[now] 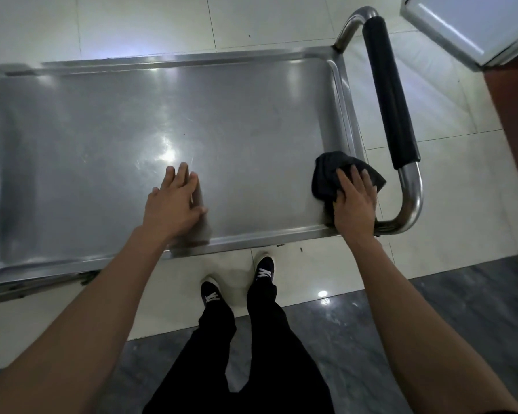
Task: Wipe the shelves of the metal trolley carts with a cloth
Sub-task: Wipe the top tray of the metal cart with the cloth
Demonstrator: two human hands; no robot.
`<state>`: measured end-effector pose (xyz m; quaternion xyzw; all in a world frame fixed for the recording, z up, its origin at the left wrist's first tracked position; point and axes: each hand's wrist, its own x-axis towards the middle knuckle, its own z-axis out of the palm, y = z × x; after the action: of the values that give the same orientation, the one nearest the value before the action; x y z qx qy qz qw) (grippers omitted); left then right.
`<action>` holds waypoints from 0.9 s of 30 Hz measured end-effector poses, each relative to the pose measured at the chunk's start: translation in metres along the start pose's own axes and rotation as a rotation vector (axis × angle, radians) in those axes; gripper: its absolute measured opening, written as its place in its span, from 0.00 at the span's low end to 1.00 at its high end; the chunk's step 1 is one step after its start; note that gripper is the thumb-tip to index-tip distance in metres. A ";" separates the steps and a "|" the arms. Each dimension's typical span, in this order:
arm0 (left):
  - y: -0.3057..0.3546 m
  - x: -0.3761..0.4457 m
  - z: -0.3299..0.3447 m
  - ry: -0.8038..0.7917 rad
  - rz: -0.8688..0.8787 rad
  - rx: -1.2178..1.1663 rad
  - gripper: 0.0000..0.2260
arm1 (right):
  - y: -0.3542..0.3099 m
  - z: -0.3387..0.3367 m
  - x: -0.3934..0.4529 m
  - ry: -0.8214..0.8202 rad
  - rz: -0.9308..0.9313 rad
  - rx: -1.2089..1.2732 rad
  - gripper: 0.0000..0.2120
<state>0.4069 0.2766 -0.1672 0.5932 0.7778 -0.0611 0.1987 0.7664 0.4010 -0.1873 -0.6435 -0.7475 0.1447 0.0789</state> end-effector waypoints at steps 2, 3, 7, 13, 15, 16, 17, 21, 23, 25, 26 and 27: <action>-0.001 0.000 0.001 0.009 0.003 0.002 0.32 | -0.005 0.005 -0.001 0.012 0.025 -0.009 0.22; -0.001 0.000 0.001 0.015 0.005 -0.004 0.32 | -0.009 0.006 -0.002 0.015 0.040 -0.005 0.23; 0.003 -0.007 0.000 0.064 -0.003 -0.040 0.29 | -0.024 0.010 -0.017 -0.002 0.048 0.034 0.23; 0.007 -0.037 0.010 0.130 -0.030 -0.106 0.20 | -0.082 0.030 -0.057 -0.035 -0.040 0.081 0.23; 0.001 -0.045 0.013 0.108 0.009 -0.118 0.22 | -0.110 0.041 -0.073 -0.072 -0.099 0.078 0.24; -0.003 -0.047 0.012 0.110 0.027 -0.117 0.23 | -0.125 0.047 -0.082 -0.099 -0.136 0.068 0.25; -0.007 -0.049 0.012 0.114 0.046 -0.104 0.22 | -0.140 0.053 -0.091 -0.131 -0.174 0.053 0.26; -0.021 -0.054 0.013 0.098 0.098 -0.094 0.23 | -0.184 0.069 -0.128 -0.209 -0.280 0.048 0.28; -0.026 -0.058 0.017 0.078 0.091 -0.103 0.26 | -0.190 0.071 -0.140 -0.215 -0.307 0.069 0.27; -0.026 -0.060 0.019 0.065 0.075 -0.094 0.26 | -0.186 0.070 -0.147 -0.215 -0.333 0.083 0.25; -0.024 -0.060 0.020 0.066 0.078 -0.086 0.25 | -0.182 0.070 -0.149 -0.217 -0.350 0.091 0.24; -0.022 -0.061 0.022 0.067 0.088 -0.078 0.23 | -0.177 0.069 -0.149 -0.215 -0.366 0.100 0.24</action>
<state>0.4044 0.2079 -0.1666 0.6203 0.7589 -0.0019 0.1980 0.6030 0.2231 -0.1865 -0.4732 -0.8478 0.2330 0.0554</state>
